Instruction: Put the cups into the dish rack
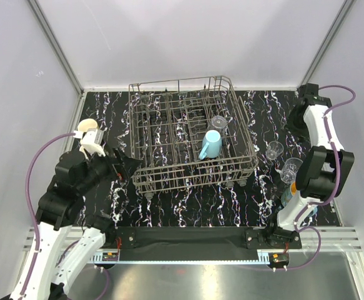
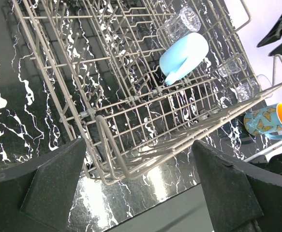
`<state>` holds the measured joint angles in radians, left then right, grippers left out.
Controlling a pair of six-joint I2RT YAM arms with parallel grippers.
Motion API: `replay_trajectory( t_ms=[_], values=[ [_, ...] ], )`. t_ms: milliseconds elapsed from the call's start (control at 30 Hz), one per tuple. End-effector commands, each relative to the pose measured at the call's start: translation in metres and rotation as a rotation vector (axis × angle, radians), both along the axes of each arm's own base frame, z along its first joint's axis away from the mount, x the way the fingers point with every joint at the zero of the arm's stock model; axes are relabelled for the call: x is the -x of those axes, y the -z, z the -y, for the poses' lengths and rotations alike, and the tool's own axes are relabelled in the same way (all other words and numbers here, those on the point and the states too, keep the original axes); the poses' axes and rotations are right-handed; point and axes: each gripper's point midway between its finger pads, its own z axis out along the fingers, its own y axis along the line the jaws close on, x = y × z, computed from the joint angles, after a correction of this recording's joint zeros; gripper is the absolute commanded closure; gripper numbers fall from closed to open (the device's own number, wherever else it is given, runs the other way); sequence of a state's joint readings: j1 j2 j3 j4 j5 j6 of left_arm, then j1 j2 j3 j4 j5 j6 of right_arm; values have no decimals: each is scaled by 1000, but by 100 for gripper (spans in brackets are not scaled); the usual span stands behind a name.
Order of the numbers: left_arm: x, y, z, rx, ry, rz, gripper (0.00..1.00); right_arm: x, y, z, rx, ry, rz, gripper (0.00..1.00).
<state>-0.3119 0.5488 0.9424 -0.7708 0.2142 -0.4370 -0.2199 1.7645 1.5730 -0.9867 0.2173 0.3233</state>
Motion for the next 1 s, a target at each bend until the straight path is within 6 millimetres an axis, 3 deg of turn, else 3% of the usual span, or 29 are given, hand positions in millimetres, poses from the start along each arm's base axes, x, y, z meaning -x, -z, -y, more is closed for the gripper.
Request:
replay_trajectory(
  t_ms=[0,200,233,267,667,833,967],
  values=[
    [6,-21,4,14,42,56,1,-17,-7,-3,-28,14,98,41],
    [11,-28,2,14,43,66,1,-16,10,-6,-45,11,75,43],
    [12,-30,3,15,45,69,1,-15,13,-5,-45,10,69,53],
    [12,-31,2,17,44,71,1,-15,15,-5,-46,8,63,56],
    [13,-29,10,49,73,65,1,10,42,-13,-71,-1,-11,53],
    [14,-28,7,25,71,70,1,9,57,-20,-111,-16,-31,52],
    [13,-28,5,21,61,73,1,5,68,-27,-156,-31,-42,58]
  ],
)
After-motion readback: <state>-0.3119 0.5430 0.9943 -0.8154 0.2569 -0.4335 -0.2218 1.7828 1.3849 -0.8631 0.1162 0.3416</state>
